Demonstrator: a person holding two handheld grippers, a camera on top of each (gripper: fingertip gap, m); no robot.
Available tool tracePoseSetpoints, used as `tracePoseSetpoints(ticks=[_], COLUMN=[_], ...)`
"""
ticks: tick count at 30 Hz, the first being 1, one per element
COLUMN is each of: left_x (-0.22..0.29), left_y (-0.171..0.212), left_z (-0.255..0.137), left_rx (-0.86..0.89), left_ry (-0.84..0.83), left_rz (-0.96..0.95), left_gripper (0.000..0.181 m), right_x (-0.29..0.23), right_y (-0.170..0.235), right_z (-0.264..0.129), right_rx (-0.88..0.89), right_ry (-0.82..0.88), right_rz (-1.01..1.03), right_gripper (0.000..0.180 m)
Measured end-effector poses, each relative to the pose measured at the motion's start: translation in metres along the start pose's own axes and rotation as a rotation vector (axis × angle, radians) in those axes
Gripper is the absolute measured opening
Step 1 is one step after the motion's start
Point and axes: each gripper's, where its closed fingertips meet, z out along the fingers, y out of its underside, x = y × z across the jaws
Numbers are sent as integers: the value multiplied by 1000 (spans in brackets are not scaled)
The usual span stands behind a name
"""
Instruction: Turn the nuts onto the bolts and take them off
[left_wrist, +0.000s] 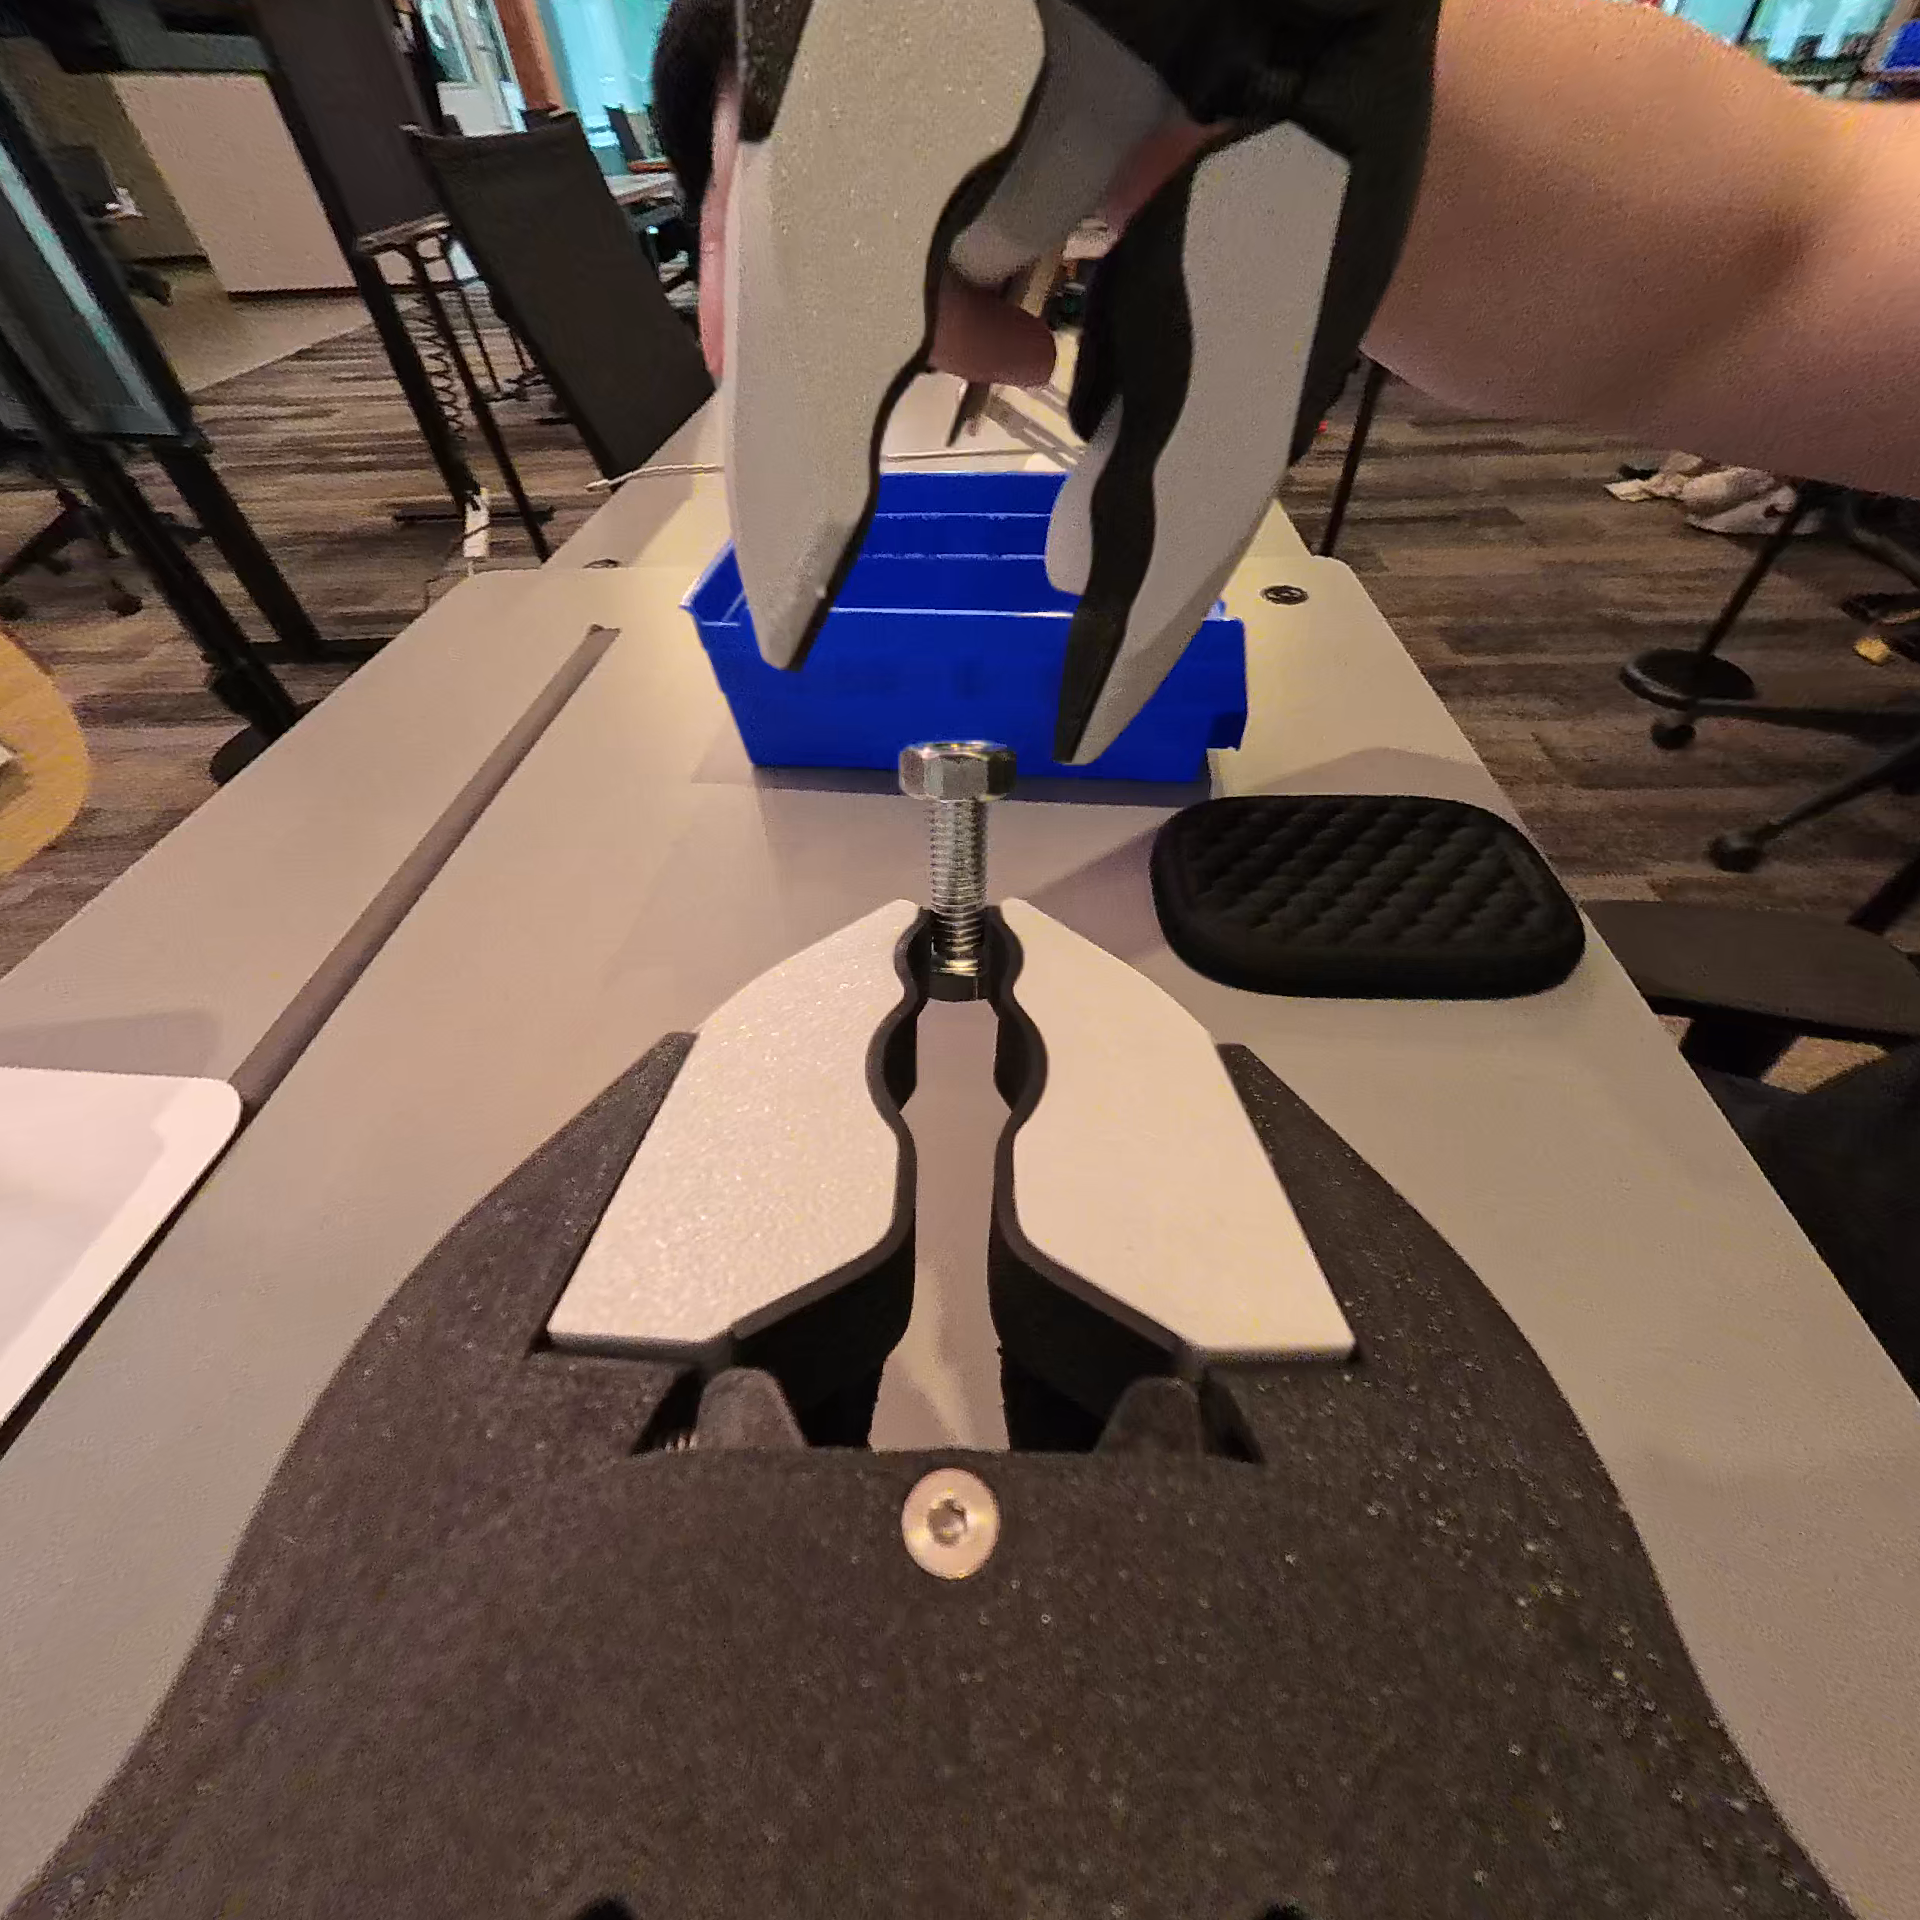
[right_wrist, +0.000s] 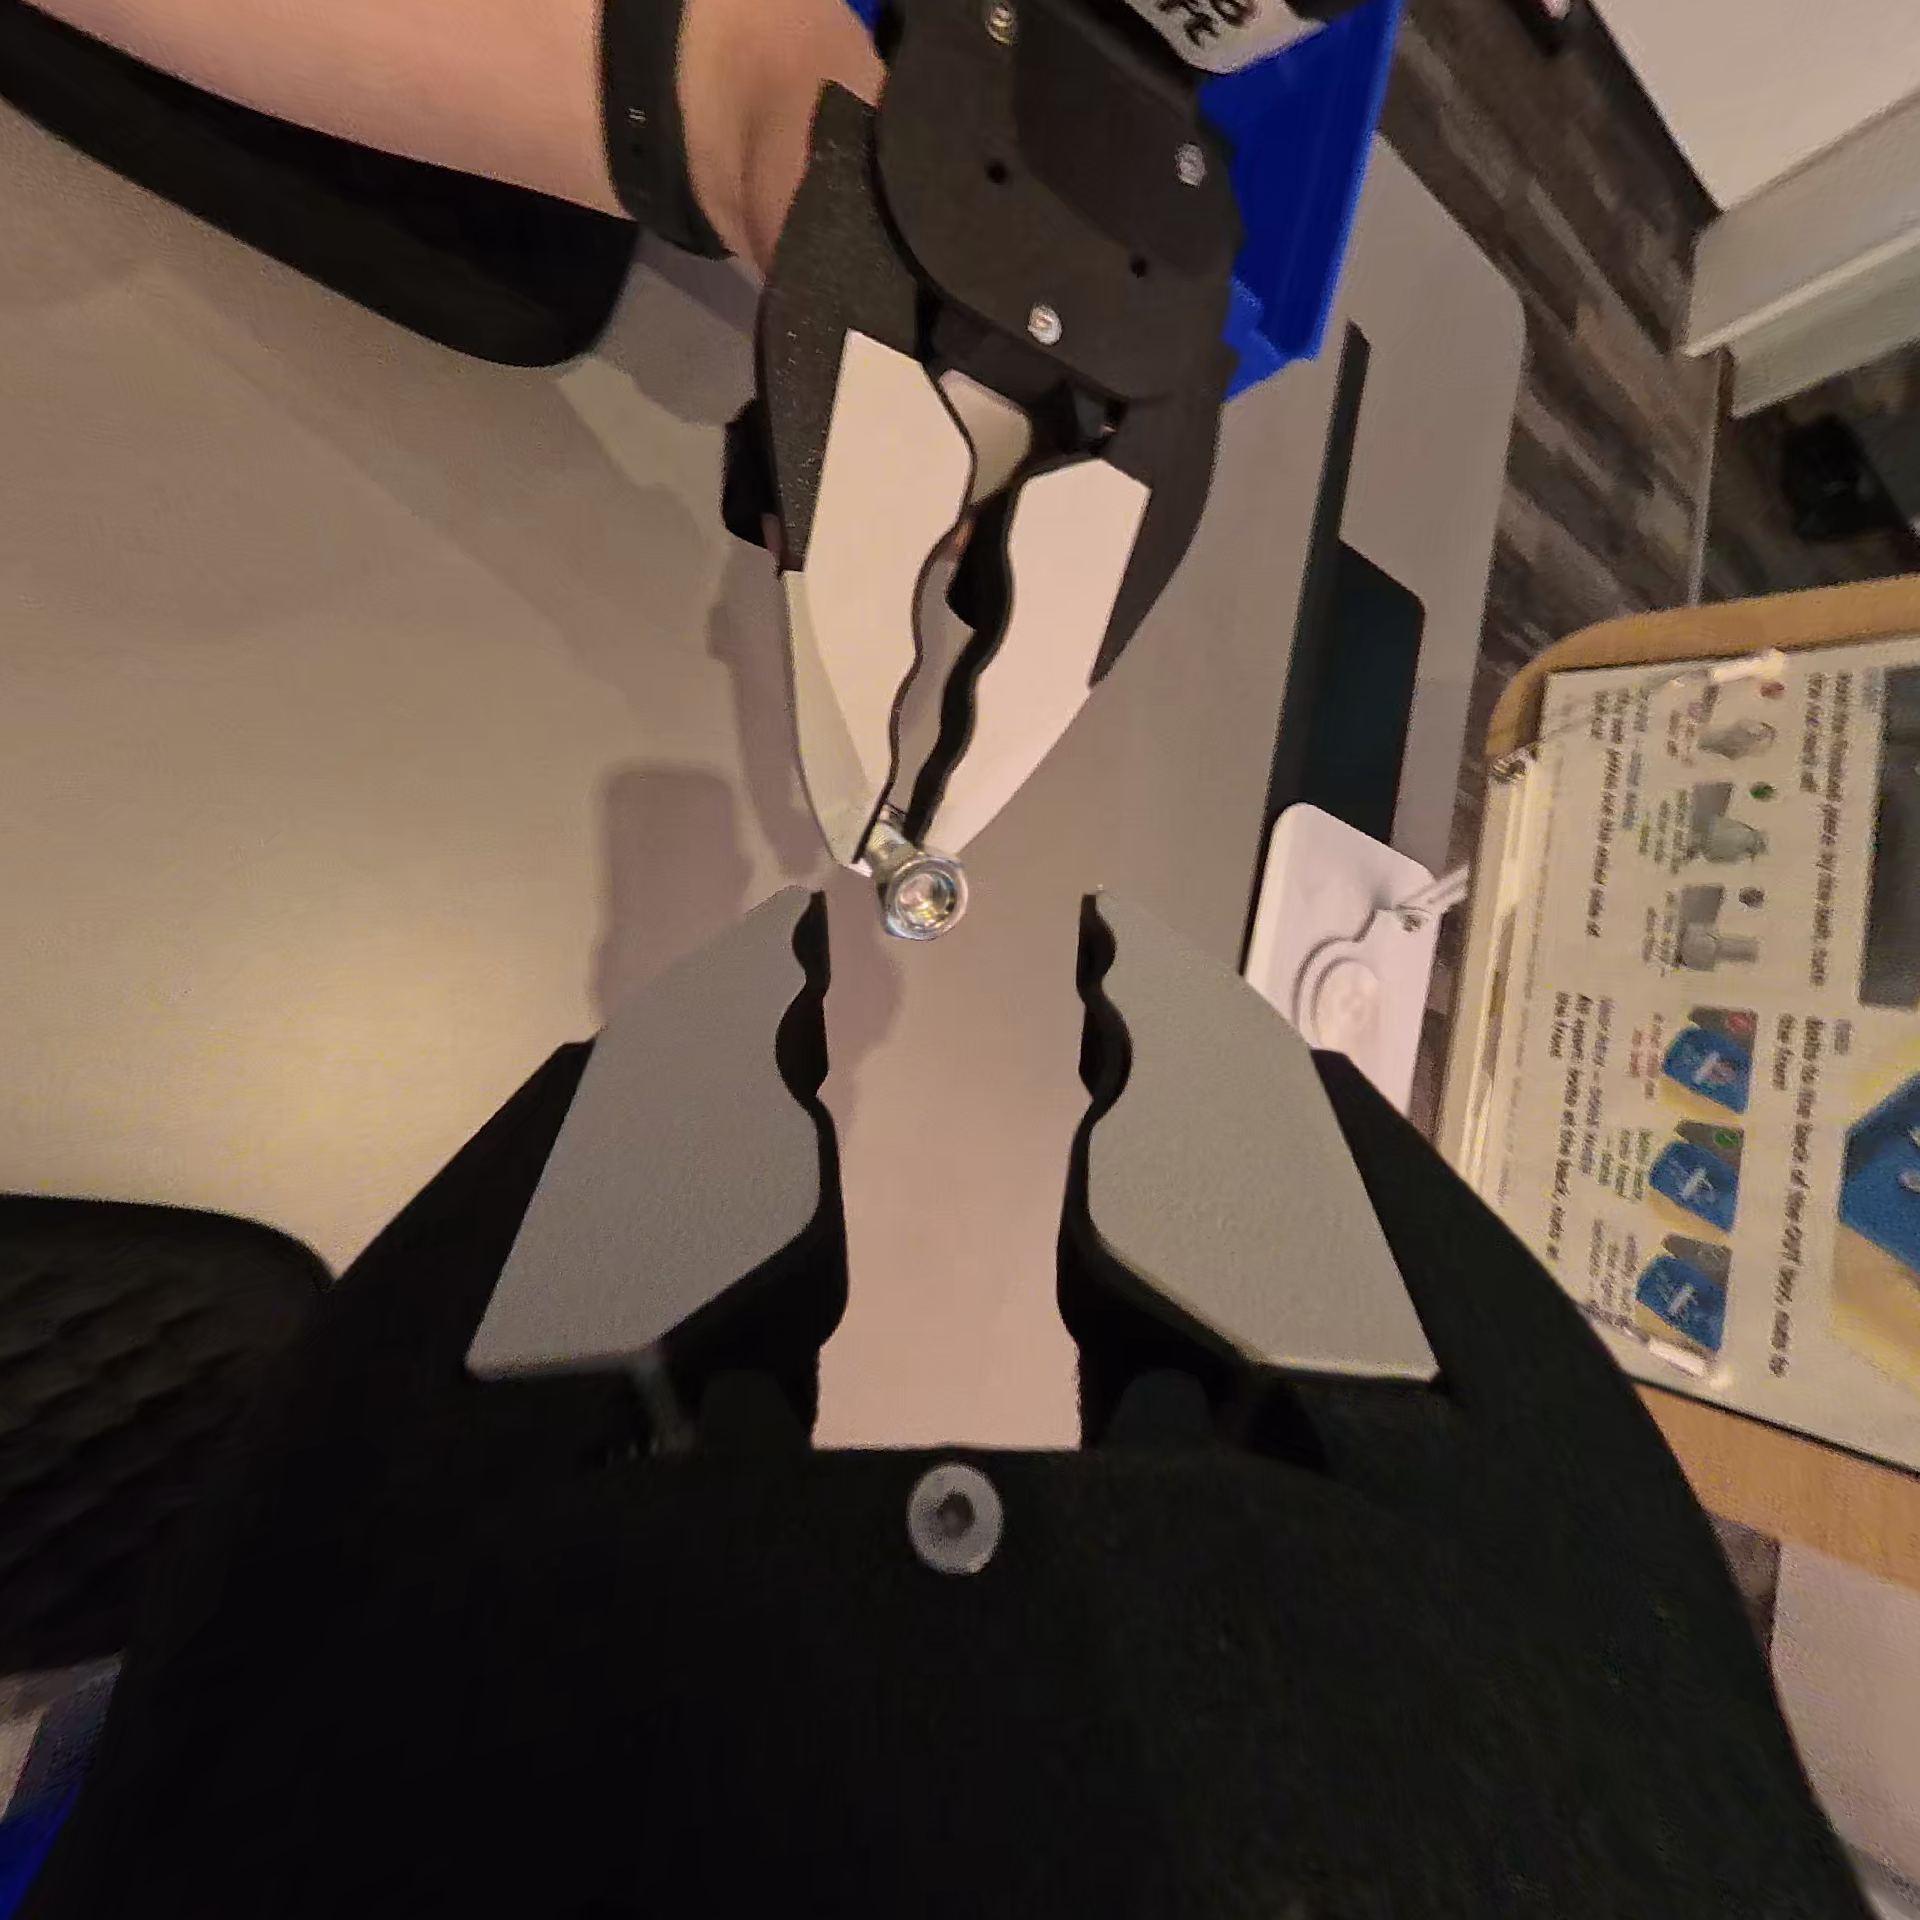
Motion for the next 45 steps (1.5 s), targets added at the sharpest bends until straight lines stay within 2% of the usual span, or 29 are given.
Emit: tracePoseSetpoints(ticks=[8, 11, 15, 26, 30, 33, 36, 40, 45], left_x=[8, 10, 3, -21, -22, -19, -14, -1, 12], left_y=[0, 1, 1, 7, 8, 5, 1, -4, -2], left_z=[3, 3, 3, 1, 2, 1, -2, -2, 2], left_rx=[-9, -14, -28, -57, -62, -38, -2, 33, 10], left_ry=[38, 41, -10, -151, -153, -131, -89, -5, 66], left_rz=[22, 31, 43, 36, 32, 20, 10, 1, 18], left_gripper=[9, 9, 9, 9, 9, 9, 9, 9, 9], right_x=[-18, -20, -16, 2, 2, -1, 0, -15, -15], right_y=[4, 2, 6, 14, 16, 10, 6, -4, -7], right_z=[5, 6, 8, 19, 20, 20, 15, 6, -1], right_rx=[-55, -34, -44, -33, -16, 13, 31, 76, 35], right_ry=[-129, -150, -137, 11, 21, 12, 51, -7, -22], right_rz=[-2, 26, 103, 714, 807, 713, 517, 200, 5], right_gripper=[31, 18, 18, 18, 18, 33, 49, 48, 38])
